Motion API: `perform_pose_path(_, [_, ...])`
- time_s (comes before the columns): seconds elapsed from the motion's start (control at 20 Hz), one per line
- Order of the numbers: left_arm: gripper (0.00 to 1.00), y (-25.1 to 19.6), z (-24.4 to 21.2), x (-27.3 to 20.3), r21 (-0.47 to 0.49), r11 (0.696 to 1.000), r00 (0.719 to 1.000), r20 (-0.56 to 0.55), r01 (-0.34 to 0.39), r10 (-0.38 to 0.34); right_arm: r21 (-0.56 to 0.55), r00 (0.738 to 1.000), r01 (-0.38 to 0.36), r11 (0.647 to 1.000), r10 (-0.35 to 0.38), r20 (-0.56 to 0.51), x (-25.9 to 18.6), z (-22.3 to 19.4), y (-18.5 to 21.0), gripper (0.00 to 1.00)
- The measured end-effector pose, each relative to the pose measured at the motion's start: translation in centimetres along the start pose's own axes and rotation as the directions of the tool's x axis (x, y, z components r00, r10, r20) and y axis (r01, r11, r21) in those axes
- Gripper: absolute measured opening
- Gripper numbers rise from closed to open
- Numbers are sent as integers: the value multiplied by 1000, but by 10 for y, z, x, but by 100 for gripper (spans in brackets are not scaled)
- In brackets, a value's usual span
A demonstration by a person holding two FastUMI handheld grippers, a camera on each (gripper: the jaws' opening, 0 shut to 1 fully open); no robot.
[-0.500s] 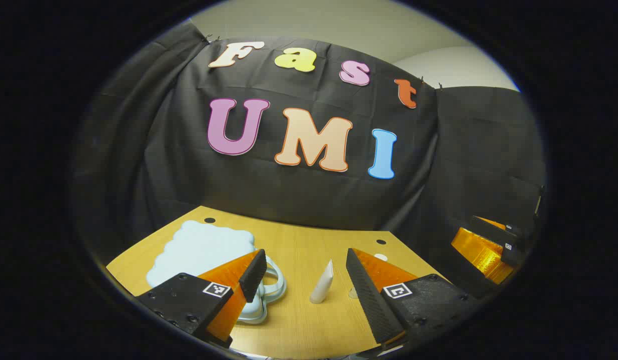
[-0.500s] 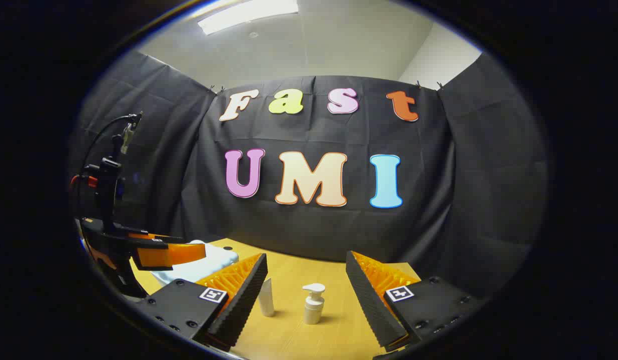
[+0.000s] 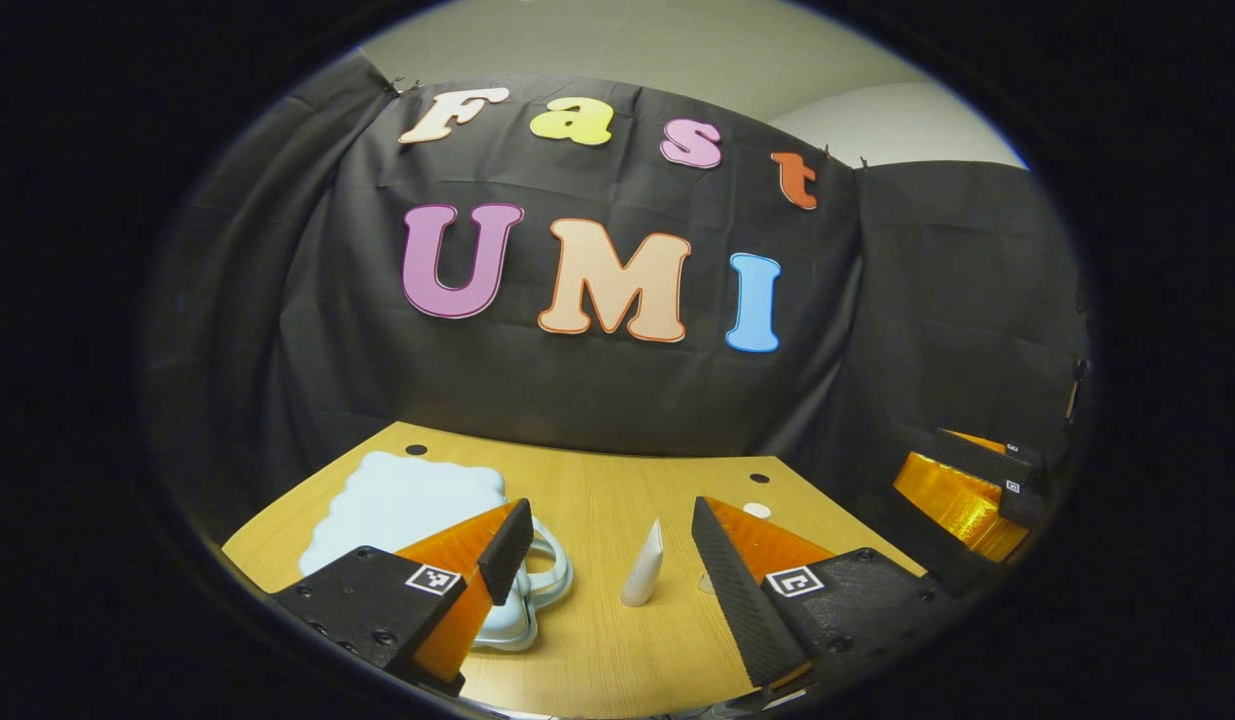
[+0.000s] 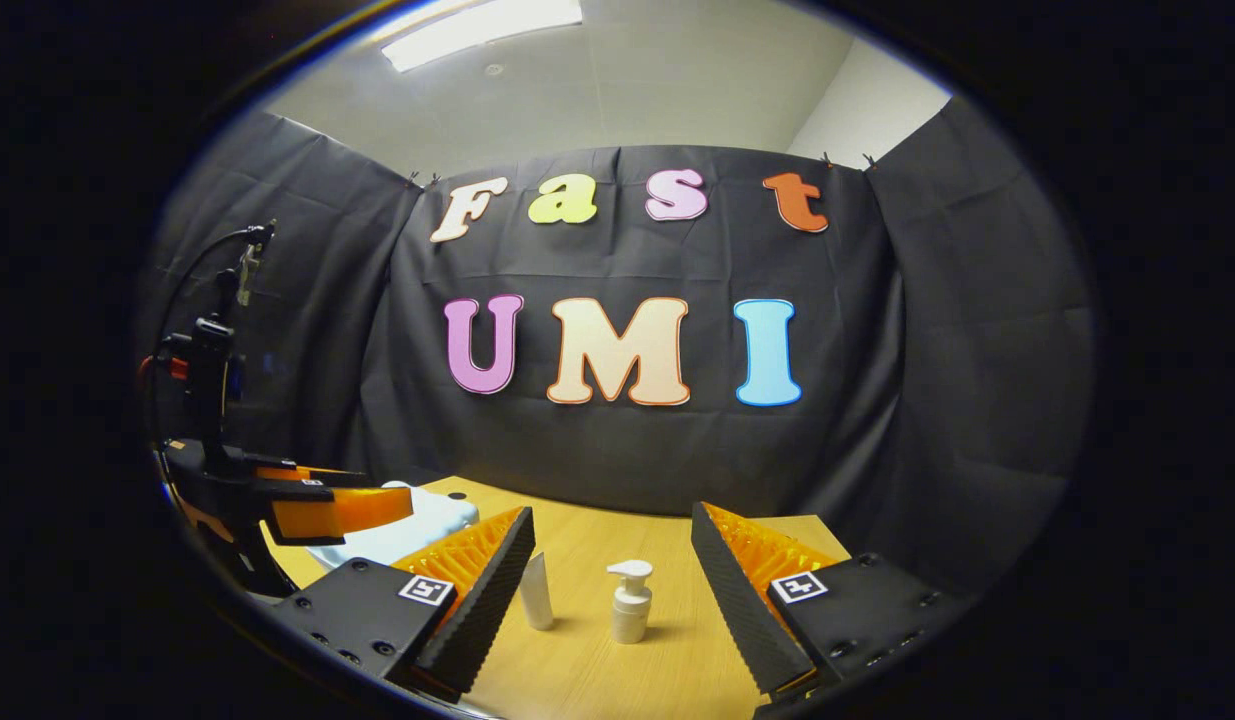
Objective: First open the suitcase, pack the skin care products into it, and then close the suitcase.
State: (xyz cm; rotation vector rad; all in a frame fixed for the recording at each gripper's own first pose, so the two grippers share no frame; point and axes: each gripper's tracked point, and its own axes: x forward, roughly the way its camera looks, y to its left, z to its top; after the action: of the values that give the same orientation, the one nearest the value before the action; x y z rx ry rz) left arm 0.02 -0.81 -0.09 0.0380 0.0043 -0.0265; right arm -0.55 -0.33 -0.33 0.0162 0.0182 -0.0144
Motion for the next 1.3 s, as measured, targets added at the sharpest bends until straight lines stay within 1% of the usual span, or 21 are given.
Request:
perform_pose_path(0.35, [95,2,-6,8,1,1000,1000,-22,10,-10,-13,1000,12,1000,-13,-17,0,-5,-2,99])
perform_pose_path(0.45, [95,6,-2,17,4,1000,1000,-16,16,-16,-15,1000,18,1000,-18,-25,1,-7,-3,99])
perform_pose_path(0.55, [94,10,-2,33,-4,1000,999,-39,25,-25,-16,999,25,1000,-26,-36,2,-12,-5,99])
perform_pose_path(0.7, [95,29,2,65,-44,999,997,-80,-14,10,-19,998,33,999,-34,-50,3,-18,-4,99])
perform_pose_path(0.8, [95,37,-8,91,-105,994,989,-148,-21,5,-26,998,36,999,-37,-53,3,-20,-4,100])
perform_pose_path(0.85, [95,40,-15,102,-145,989,980,-197,-27,-2,-27,998,37,999,-39,-56,3,-23,-4,99])
perform_pose_path(0.95, [95,43,-32,123,-209,977,954,-299,-37,-28,-28,997,43,999,-45,-62,5,-28,-6,99])
perform_pose_path(1.05, [96,51,-48,145,-216,975,928,-371,-57,-28,-24,996,52,998,-54,-71,6,-31,-8,99])
perform_pose_path(1.1, [96,54,-59,155,-210,976,909,-416,-64,-30,-20,995,56,998,-57,-76,8,-33,-10,99])
perform_pose_path(1.15, [96,55,-73,165,-211,974,881,-472,-81,-29,-16,995,61,998,-62,-80,9,-35,-12,99])
perform_pose_path(1.2, [95,55,-88,167,-223,970,845,-534,-94,-41,-14,994,69,997,-70,-82,11,-36,-15,100])
perform_pose_path(1.3, [95,52,-111,176,-247,961,791,-609,-123,-55,-23,991,94,995,-95,-89,14,-40,-25,99])
